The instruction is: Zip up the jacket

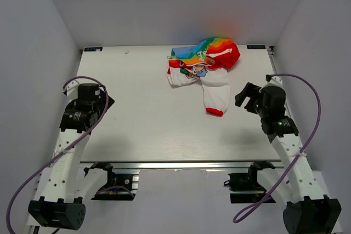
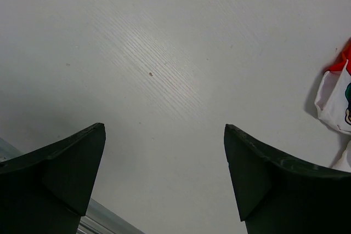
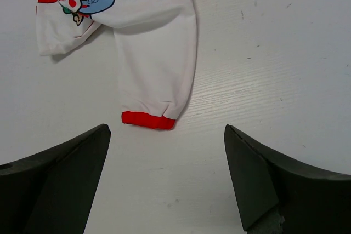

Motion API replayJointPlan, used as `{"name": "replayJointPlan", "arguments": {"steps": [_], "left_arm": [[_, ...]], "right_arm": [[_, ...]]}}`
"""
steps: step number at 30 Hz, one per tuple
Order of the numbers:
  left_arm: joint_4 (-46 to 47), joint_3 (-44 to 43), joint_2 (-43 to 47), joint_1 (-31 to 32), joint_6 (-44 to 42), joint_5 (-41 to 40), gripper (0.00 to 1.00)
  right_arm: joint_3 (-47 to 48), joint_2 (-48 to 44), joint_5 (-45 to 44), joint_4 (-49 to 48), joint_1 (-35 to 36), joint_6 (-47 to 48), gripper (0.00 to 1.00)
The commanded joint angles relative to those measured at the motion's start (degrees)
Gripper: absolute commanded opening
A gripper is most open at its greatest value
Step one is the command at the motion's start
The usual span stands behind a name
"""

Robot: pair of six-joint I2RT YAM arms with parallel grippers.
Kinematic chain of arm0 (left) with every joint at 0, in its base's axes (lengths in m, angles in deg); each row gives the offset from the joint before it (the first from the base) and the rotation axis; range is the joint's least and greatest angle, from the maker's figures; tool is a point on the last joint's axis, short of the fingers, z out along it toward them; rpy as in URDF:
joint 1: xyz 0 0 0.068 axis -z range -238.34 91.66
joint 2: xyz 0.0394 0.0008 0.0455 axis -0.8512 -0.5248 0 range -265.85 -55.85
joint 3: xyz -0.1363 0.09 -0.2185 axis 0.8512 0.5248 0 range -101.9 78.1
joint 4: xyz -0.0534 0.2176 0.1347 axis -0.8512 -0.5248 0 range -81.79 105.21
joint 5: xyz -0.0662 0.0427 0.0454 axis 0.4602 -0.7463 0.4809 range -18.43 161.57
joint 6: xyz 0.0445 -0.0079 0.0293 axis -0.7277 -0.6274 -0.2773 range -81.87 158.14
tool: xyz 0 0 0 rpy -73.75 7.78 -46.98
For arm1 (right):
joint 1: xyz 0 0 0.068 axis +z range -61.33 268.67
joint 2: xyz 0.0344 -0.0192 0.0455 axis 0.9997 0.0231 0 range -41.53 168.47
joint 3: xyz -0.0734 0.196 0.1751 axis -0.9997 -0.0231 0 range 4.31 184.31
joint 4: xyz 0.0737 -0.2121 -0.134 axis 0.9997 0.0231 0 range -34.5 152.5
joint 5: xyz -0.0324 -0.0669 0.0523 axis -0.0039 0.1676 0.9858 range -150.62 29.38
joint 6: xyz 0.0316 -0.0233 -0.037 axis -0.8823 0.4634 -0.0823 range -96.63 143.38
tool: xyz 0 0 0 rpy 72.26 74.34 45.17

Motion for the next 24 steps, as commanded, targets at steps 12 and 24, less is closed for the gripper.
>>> {"name": "replayJointPlan", "arguments": {"steps": [12, 24], "left_arm": [[20.61, 0.85, -15.76, 0.04, -6.90, 17.62, 0.98], [33.11, -28.93, -62.32, 8.74, -10.24, 31.52, 0.98]], "right_arm": [[0.92, 5.43, -1.64, -10.65, -0.11, -3.71, 0.89], [32.70, 48.92, 2.14, -18.74, -0.19, -2.22, 0.89]]}}
